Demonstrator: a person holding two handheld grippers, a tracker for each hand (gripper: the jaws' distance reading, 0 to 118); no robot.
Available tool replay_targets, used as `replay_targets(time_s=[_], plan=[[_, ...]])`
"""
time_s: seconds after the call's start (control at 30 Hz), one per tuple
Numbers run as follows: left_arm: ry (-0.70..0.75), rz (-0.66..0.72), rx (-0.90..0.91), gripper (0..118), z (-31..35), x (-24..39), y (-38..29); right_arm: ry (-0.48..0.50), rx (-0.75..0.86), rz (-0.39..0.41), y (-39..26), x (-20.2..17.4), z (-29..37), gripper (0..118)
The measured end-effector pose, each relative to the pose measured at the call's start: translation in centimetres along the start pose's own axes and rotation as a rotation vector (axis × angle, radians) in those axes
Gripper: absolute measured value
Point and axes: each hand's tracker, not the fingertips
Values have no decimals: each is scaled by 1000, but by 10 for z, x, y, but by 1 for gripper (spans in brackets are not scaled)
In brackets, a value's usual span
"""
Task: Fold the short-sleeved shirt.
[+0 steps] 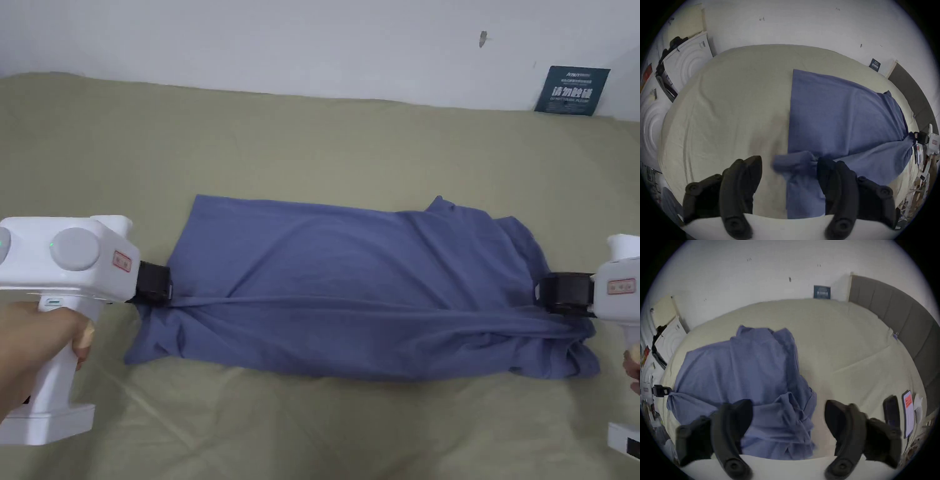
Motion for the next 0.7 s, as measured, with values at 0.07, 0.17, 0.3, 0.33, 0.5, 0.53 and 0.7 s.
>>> replay_targets(time_s=[0.07,0.17,0.3,0.33,0.5,0.53,0.7], plan=[[8,-5,34,77,21,-2,-11,-15,23,55,-5,-4,24,89],[16,-34,120,65,54,1,-37,-19,18,104,-21,-11,56,80],[-55,-15,153,1,75,5,-85,16,-21,121,-58,-19,81,6],[-50,-13,143,1,78,9,-98,19,-33,132,-74,-22,83,2],[-95,-21,60,0,73,15,-140,68,-100,134,-123,-28,85,0],[-97,-28,55,0,72,15,-144,69,-117,136,-128,-29,85,0],[-74,-52,74,31,64,8,-124,62,-106,123,-128,-16,81,0]])
